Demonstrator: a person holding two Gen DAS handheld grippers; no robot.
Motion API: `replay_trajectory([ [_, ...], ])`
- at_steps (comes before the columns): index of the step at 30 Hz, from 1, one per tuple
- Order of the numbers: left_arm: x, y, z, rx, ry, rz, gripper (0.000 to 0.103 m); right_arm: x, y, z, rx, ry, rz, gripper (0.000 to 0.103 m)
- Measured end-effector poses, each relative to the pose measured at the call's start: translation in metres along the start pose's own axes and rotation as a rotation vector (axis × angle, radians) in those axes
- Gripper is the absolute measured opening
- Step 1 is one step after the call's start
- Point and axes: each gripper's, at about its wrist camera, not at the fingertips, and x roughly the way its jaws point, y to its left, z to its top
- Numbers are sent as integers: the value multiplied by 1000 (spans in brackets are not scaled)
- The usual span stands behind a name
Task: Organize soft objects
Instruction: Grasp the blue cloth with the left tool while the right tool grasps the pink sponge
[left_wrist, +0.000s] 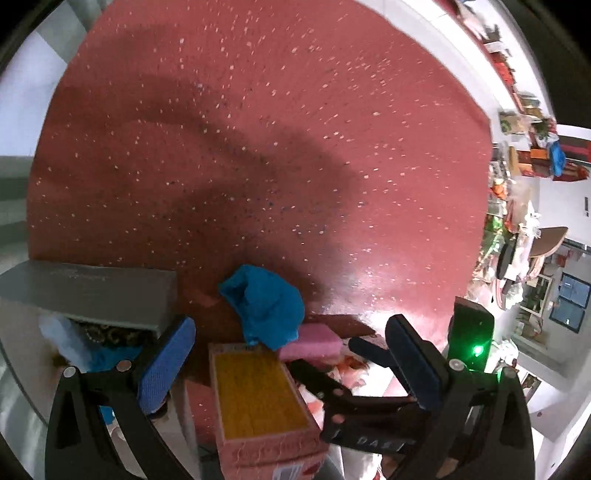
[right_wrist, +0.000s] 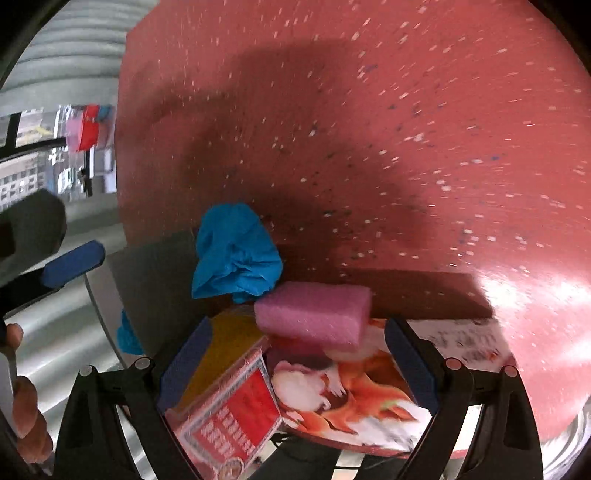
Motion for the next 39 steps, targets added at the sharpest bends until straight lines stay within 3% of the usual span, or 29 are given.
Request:
replay_trajectory([
  [7, 28, 3, 11, -25, 58, 60, 103, 30, 2, 9, -2, 98, 15, 93],
  [9, 35, 3, 13, -28, 72, 77, 103, 32, 1, 10, 2, 102, 10, 74],
  [13, 50, 0, 14, -28, 107, 102, 103, 28, -7, 10, 15, 100, 35, 72],
  [15, 53, -6, 14, -8, 106, 138, 103, 20, -16, 10, 35, 76, 50, 57],
  [17, 57, -12, 15, 6, 115, 149, 103, 9, -26, 11, 67, 47, 72, 48],
  [24, 78, -32, 14, 36, 154, 210, 103, -7, -52, 8, 119, 0, 100, 48],
  [29, 103, -30, 12, 2, 235, 217, 103, -16, -70, 7, 145, -22, 98, 48],
  [34, 116, -29, 14, -20, 244, 201, 102, -33, -93, 6, 182, -70, 77, 51],
  [37, 122, -29, 15, -9, 262, 192, 92, -38, -93, 3, 143, -55, 113, 72],
  [38, 125, -30, 16, -4, 273, 193, 82, -43, -92, 1, 124, -64, 114, 75],
  [39, 128, -31, 15, -2, 289, 192, 64, -44, -89, 0, 109, -65, 118, 75],
])
